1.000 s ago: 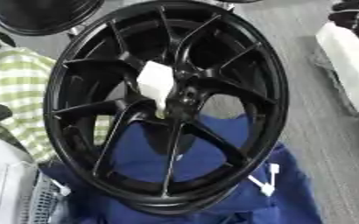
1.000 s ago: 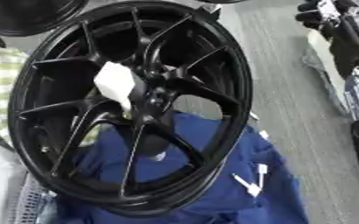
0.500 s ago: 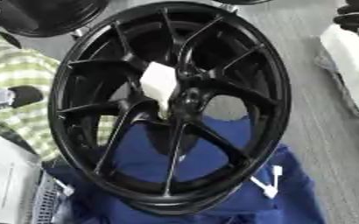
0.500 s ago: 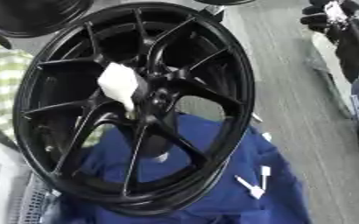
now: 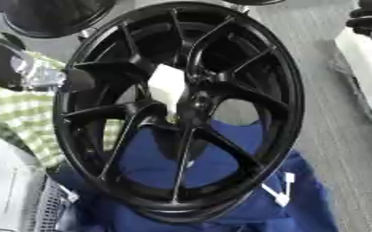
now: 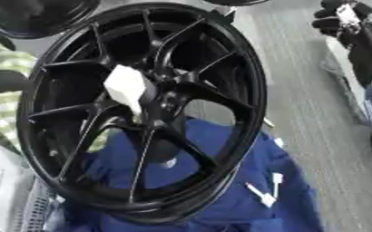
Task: Pull the pin out of the wheel hub.
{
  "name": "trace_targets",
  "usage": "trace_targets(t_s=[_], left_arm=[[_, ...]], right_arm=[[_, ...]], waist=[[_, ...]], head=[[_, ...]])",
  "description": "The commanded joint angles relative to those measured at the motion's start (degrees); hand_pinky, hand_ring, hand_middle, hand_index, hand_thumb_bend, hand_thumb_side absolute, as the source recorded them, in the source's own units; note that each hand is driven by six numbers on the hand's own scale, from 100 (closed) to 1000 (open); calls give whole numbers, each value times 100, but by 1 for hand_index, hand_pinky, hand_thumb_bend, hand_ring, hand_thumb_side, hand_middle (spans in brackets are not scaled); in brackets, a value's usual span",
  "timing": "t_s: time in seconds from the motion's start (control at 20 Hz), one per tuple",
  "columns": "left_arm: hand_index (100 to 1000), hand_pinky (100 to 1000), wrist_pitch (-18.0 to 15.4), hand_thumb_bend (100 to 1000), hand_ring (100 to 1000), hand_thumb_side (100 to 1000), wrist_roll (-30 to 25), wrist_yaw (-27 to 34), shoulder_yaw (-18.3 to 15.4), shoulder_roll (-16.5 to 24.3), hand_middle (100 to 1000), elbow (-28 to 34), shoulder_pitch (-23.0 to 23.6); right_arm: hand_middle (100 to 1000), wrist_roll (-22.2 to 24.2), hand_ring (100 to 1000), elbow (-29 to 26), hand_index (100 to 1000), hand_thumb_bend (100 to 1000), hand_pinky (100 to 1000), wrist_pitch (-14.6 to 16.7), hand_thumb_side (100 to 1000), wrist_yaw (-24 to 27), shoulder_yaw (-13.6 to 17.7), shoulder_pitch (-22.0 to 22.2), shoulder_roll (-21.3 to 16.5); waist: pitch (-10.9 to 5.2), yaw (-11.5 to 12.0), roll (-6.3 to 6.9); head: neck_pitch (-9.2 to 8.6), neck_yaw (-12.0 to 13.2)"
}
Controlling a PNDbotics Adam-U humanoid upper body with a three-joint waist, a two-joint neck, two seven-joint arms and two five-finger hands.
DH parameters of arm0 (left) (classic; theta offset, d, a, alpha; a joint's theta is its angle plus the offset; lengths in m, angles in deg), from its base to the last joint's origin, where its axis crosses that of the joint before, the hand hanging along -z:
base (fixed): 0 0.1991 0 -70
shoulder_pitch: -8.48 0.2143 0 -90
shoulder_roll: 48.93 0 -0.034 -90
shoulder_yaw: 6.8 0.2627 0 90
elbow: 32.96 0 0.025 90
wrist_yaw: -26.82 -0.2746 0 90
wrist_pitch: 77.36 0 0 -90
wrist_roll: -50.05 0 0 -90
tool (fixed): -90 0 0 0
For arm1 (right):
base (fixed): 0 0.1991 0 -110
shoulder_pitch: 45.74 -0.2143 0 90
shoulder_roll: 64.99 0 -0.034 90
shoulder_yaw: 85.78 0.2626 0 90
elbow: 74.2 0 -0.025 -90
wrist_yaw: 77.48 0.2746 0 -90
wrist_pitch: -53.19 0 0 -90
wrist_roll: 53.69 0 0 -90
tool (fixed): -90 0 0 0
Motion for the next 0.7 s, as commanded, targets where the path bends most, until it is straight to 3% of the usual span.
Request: trace_targets(t_s=[0.05,0.45,0.7], left_arm=[[841,821,-115,624,765,571,-1416,-43,-449,-267,747,-435,-356],[843,821,-398,631,764,556,-1675,37,-345,-621,750,-792,-649],[843,820,-485,650,762,550,-1676,238,-245,-626,751,-774,-663]], right_arm=[[700,-45,761,-34,784,100,877,0,738,-37,86,-15,-95],[701,-41,761,-39,785,100,877,-20,747,-36,83,-63,-64],[701,-41,762,-48,785,100,878,-37,751,-25,85,-88,-60]], waist=[[-90,12,-43],[-17,-79,-5],[13,-122,30]], head=[[-110,-47],[-204,-77],[-234,-104]])
